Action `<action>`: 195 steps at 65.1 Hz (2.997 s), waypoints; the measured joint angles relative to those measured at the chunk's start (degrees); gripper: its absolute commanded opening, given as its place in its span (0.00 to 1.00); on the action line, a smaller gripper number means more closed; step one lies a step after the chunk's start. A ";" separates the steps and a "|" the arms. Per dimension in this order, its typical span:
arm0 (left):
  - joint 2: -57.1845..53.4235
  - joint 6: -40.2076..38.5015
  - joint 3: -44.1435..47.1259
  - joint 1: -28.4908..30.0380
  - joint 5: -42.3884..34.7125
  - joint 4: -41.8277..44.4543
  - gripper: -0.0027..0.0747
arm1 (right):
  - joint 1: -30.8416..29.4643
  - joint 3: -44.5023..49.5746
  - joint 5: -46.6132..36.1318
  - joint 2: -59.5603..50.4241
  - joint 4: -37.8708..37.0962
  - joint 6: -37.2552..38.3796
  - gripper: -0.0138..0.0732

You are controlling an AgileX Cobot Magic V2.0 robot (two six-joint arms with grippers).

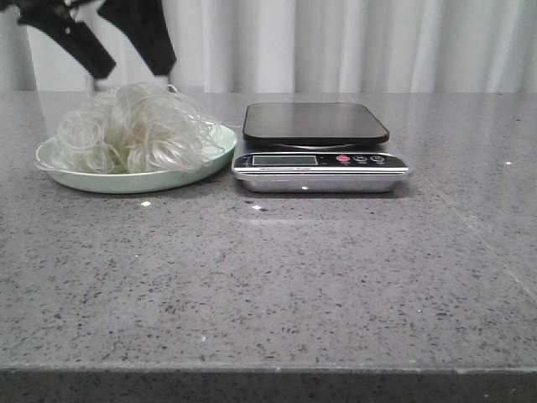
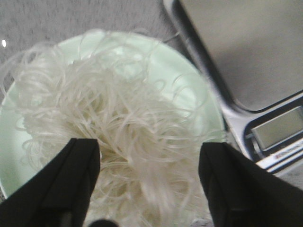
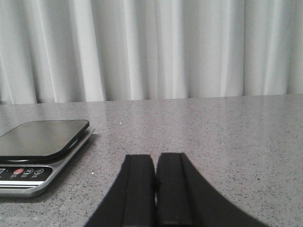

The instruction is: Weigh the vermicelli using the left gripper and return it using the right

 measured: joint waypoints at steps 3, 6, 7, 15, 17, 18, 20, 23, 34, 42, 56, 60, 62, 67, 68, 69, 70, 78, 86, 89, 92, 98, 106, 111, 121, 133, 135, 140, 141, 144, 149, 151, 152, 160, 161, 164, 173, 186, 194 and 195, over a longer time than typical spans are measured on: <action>0.96 -0.79 -0.54 0.00 0.99 0.97 0.69 | 0.00 0.00 0.00 0.00 0.00 0.00 0.35; 2.15 -1.45 -0.92 0.00 2.12 1.80 0.69 | 0.00 0.00 -0.03 0.00 0.00 0.00 0.35; 2.15 -1.56 -0.92 0.00 2.26 1.93 0.69 | 0.00 0.00 -0.03 0.00 0.00 0.00 0.35; 4.02 -2.20 -1.26 0.00 4.55 2.40 0.55 | 0.00 0.00 -0.03 0.00 0.00 0.00 0.35; 4.42 -2.31 -1.40 0.00 4.81 2.40 0.48 | 0.00 0.00 -0.03 0.00 0.00 0.00 0.35; 4.67 -2.44 -1.52 0.00 4.93 2.40 0.41 | 0.00 0.00 -0.03 0.00 0.00 0.00 0.35; 4.79 -2.43 -1.53 0.00 4.93 2.40 0.30 | 0.00 0.00 -0.03 0.00 0.00 0.00 0.35; 4.92 -2.43 -1.64 0.00 4.98 2.40 0.17 | 0.00 0.00 -0.03 0.00 0.00 0.00 0.35; 5.32 -2.06 -4.38 0.00 7.41 2.66 0.19 | 0.00 0.00 -0.03 0.00 0.00 0.00 0.35; 5.58 -1.97 -9.33 -0.15 9.88 2.80 0.20 | 0.00 0.00 -0.03 0.00 0.00 0.00 0.35; 5.58 -1.97 -21.34 -3.19 11.19 3.03 0.20 | 0.00 0.00 -0.12 0.00 0.00 0.00 0.35; 5.58 -1.97 -24.26 -4.69 10.70 3.03 0.20 | 0.00 0.00 -0.12 0.00 0.00 0.00 0.35; 5.58 -1.97 -25.37 -5.49 10.37 3.03 0.20 | 0.00 0.00 -0.12 0.00 0.00 0.00 0.35; 5.58 -1.97 -27.22 -7.58 8.72 2.93 0.20 | 0.00 0.00 -0.12 0.00 0.00 0.00 0.35; 5.58 -1.97 -27.49 -8.21 8.26 2.93 0.20 | 0.00 0.00 -0.12 0.00 0.00 0.00 0.35; 5.71 -1.97 -27.69 -8.60 7.89 2.81 0.20 | 0.00 0.00 -0.12 0.00 0.00 0.00 0.35; 5.86 -1.97 -27.80 -8.99 7.53 2.81 0.20 | 0.00 0.00 -0.12 0.00 0.00 0.00 0.35; 8.36 -1.97 -29.15 -11.73 6.21 2.42 0.20 | 0.00 0.00 -0.12 0.00 0.00 0.00 0.35; 12.93 -1.97 -29.16 -12.90 6.60 2.32 0.23 | 0.00 0.00 -0.12 0.00 0.00 0.00 0.35; 14.61 -1.97 -29.16 -13.00 7.00 2.32 0.26 | 0.00 0.00 -0.12 0.00 0.00 0.00 0.35; 16.41 -1.97 -29.16 -13.00 7.52 2.32 0.30 | 0.00 0.00 -0.12 0.00 0.00 0.00 0.35; 18.97 -1.95 -29.16 -13.00 8.00 1.17 0.44 | 0.00 0.00 -0.12 0.00 0.00 0.00 0.35; 20.09 -1.85 -29.16 -13.12 7.55 -0.29 0.61 | 0.00 0.00 -0.12 0.00 0.00 0.00 0.35; 20.09 -1.85 -29.92 -13.12 7.79 -0.52 0.62 | 0.00 0.00 -0.12 0.00 0.00 0.00 0.35; 19.77 -2.81 -33.32 -12.59 9.65 -0.52 0.62 | 0.00 0.00 -0.12 0.00 0.00 0.00 0.35; 14.29 -2.93 -34.62 -10.77 10.34 0.15 0.62 | 0.00 0.00 -0.12 0.00 0.00 0.00 0.35; 13.15 -2.93 -34.62 -10.49 10.34 0.81 0.62 | 0.00 0.00 -0.12 0.00 0.00 0.00 0.35; 9.56 -2.93 -33.37 -9.76 9.89 2.91 0.62 | 0.00 0.00 -0.12 0.00 0.00 0.00 0.35; 8.87 -2.93 -32.72 -9.63 9.74 3.27 0.62 | 0.00 0.00 -0.12 0.00 0.00 0.00 0.35; 6.78 -2.93 -31.36 -9.06 9.06 4.14 0.62 | 0.00 0.00 -0.12 0.00 0.00 0.00 0.35; 2.33 -2.93 -26.59 -8.10 7.53 4.92 0.62 | 0.00 0.00 -0.12 0.00 0.00 0.00 0.35; 0.76 -2.93 -24.55 -7.80 6.93 5.02 0.62 | 0.00 0.00 -0.12 0.00 0.00 0.00 0.35; -0.06 -2.93 -23.46 -7.51 6.55 5.02 0.62 | 0.00 0.00 -0.12 0.00 0.00 0.00 0.35; -7.46 -2.93 -12.83 -5.89 2.77 5.29 0.62 | 0.00 0.00 -0.12 0.00 0.00 0.00 0.35; -8.87 -2.93 -10.84 -5.73 1.99 5.40 0.62 | 0.00 0.00 -0.12 0.00 0.00 0.00 0.35; -12.16 -2.93 -6.33 -5.32 0.11 5.51 0.62 | 0.00 0.00 -0.12 0.00 0.00 0.00 0.35; -21.44 -2.96 5.96 -4.81 -5.39 7.25 0.62 | 0.00 0.00 -0.12 0.00 0.00 0.00 0.35; -33.70 -2.96 21.32 -4.98 -12.52 6.13 0.62 | 0.00 0.00 -0.12 0.00 0.00 0.00 0.35; -43.32 -2.96 31.31 -6.80 -18.05 5.54 0.62 | 0.00 0.00 -0.12 0.00 0.00 0.00 0.35; -43.91 -2.96 31.85 -6.81 -18.35 5.54 0.62 | 0.00 0.00 -0.12 0.00 0.00 0.00 0.35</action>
